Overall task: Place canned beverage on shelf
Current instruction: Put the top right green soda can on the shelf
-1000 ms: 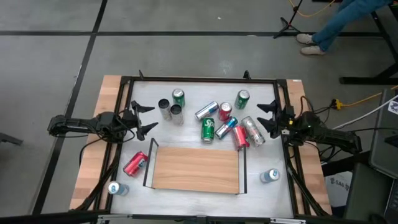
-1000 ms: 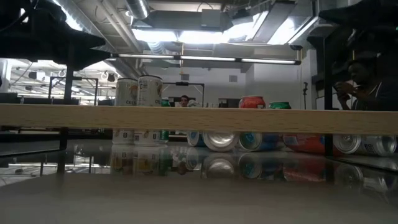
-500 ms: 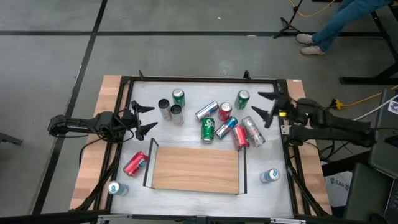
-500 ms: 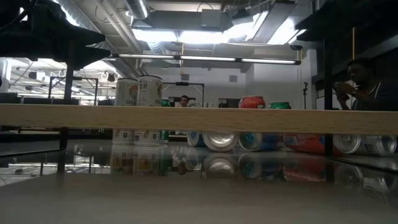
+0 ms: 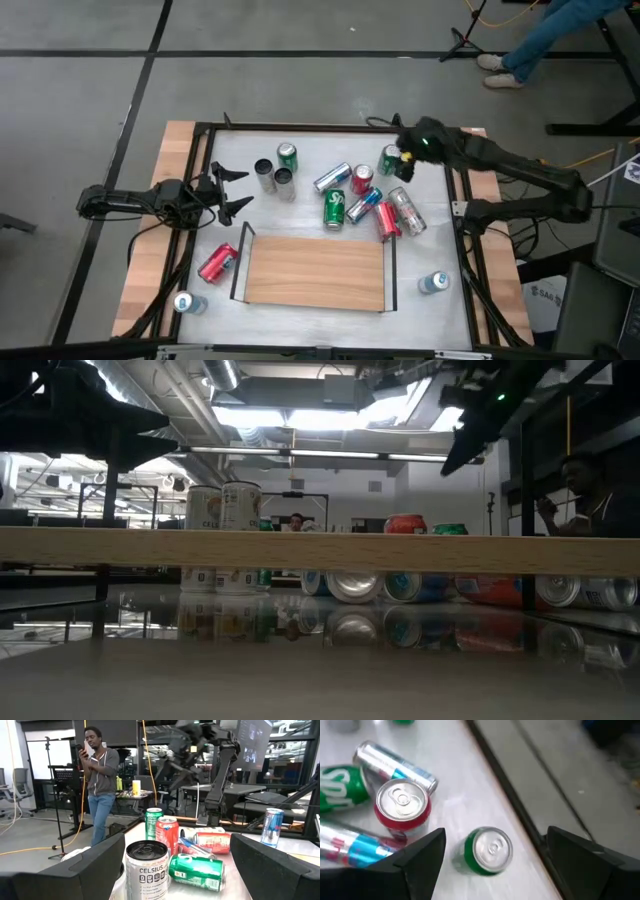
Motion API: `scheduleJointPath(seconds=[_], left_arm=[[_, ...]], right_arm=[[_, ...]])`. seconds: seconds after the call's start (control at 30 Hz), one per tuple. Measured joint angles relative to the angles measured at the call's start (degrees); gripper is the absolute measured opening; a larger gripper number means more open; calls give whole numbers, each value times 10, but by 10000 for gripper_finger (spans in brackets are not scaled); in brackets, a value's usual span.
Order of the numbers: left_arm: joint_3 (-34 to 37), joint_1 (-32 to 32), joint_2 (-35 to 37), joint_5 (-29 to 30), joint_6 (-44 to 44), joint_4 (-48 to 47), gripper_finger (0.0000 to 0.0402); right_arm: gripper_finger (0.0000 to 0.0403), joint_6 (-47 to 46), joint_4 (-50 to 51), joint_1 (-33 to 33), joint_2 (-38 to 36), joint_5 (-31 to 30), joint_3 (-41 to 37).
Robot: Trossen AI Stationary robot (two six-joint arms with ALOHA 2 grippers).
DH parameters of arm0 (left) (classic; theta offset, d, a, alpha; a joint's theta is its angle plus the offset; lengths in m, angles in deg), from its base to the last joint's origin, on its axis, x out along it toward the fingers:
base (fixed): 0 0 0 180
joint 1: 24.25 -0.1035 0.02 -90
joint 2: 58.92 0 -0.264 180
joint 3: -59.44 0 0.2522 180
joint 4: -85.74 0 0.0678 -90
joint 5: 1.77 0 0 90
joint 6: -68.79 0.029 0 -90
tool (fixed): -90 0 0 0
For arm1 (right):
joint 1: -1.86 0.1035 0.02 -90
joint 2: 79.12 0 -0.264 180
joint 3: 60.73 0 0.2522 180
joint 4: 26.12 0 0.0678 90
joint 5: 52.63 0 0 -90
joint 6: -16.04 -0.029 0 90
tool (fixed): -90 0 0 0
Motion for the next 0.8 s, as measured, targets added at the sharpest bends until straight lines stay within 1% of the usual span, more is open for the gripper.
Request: scheduleJointPath(seconds=[0.1, 0.23, 0.4, 0.53, 0.67, 0.8], left_arm=[[0, 0, 0, 0, 0, -1, 354], [0, 0, 0, 0, 0, -2, 354], [0, 0, 0, 0, -1, -3, 354], [0, 0, 0, 0, -3, -3, 354], [0, 0, 0, 0, -4, -3, 354], [0, 0, 0, 0, -4, -3, 354]], right_arm=[[340, 65, 17, -38, 53, 61, 31], [340, 142, 18, -69, 109, 100, 60], [340, 227, 41, -87, 151, 116, 77], [340, 271, 64, -86, 164, 129, 78], [340, 281, 74, -86, 177, 129, 78], [340, 292, 74, -90, 192, 111, 78]])
